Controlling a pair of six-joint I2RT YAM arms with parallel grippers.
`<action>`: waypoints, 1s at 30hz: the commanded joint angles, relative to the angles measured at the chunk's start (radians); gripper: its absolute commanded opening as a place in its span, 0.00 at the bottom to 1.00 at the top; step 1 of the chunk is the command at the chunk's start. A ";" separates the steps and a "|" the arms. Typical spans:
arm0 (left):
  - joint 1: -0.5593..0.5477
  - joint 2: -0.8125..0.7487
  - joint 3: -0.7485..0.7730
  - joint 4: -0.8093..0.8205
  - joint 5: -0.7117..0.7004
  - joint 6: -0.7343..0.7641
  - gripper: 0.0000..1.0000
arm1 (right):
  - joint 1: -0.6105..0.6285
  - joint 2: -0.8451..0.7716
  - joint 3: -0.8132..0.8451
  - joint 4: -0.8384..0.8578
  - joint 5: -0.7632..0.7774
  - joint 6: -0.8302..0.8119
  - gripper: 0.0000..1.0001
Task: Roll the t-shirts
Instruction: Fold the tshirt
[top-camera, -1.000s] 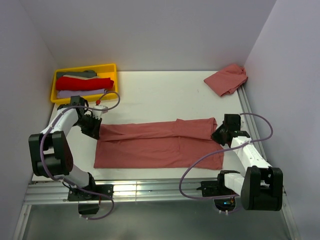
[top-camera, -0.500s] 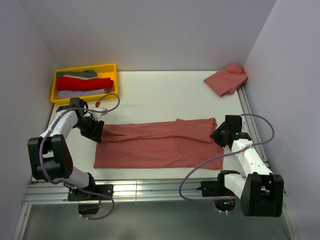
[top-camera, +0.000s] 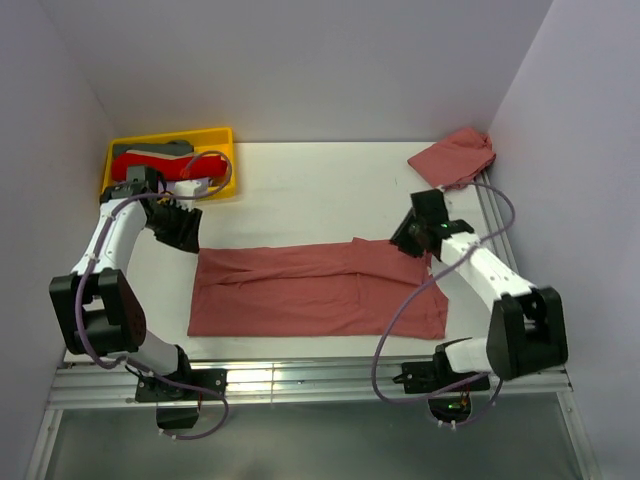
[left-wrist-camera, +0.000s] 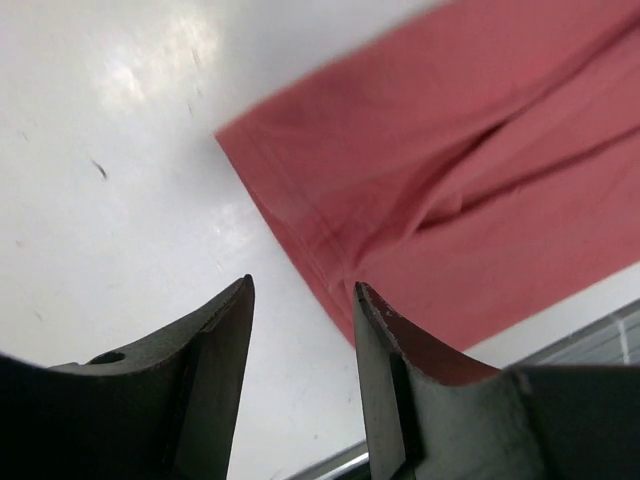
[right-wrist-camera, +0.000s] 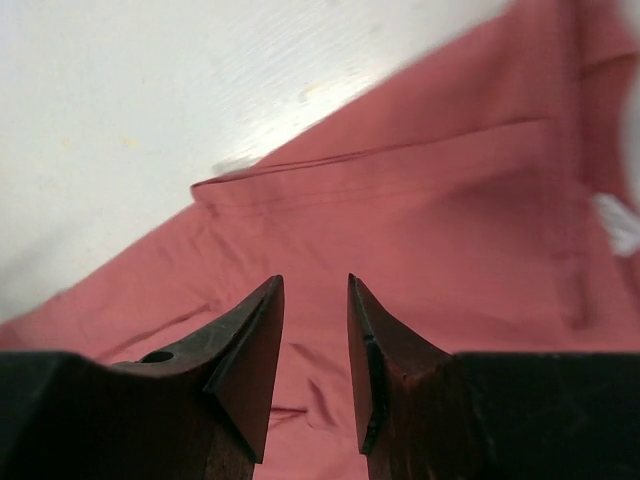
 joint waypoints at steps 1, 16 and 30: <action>-0.029 0.060 0.069 0.054 0.057 -0.085 0.49 | 0.076 0.134 0.104 0.020 0.063 0.036 0.39; -0.138 0.168 -0.071 0.209 -0.017 -0.154 0.39 | 0.290 0.541 0.451 -0.109 0.183 0.056 0.43; -0.138 0.168 -0.098 0.220 -0.031 -0.148 0.38 | 0.325 0.593 0.476 -0.189 0.318 0.105 0.34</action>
